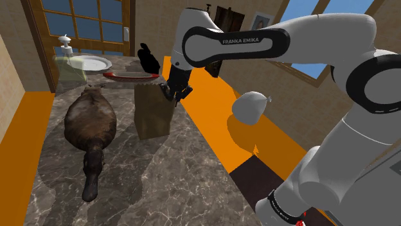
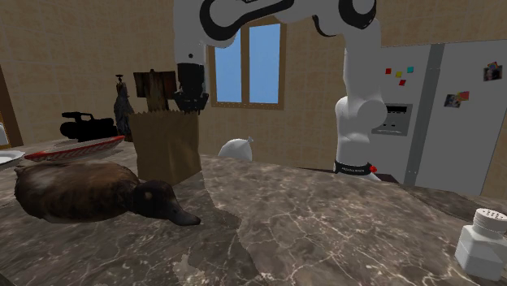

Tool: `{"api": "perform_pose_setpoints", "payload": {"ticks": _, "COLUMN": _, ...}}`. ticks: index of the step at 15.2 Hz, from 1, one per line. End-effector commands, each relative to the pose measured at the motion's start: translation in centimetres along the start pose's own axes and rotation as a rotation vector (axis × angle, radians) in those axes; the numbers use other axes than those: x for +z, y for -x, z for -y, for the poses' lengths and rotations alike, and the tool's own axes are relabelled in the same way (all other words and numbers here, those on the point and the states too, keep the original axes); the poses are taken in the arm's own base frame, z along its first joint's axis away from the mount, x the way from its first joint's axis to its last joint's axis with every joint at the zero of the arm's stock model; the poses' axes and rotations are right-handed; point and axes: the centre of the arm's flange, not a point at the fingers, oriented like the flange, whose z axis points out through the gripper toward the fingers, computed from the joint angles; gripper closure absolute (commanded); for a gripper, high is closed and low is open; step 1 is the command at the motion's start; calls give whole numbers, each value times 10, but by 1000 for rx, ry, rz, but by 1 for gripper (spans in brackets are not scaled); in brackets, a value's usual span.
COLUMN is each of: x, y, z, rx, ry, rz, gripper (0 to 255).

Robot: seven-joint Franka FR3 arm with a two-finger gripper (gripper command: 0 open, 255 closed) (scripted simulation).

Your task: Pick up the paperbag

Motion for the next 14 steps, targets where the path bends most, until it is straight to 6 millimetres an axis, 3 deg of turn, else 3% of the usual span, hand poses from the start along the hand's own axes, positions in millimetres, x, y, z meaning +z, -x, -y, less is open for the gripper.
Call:
{"api": "perform_pose_setpoints", "payload": {"ticks": 1, "x": 0, "y": 0, "z": 0, "rx": 0, "ry": 1, "rz": 1, "gripper": 255}}
{"api": "perform_pose_setpoints", "payload": {"ticks": 14, "x": -68, "y": 0, "z": 4, "rx": 0, "ry": 1, "rz": 1, "gripper": 255}}
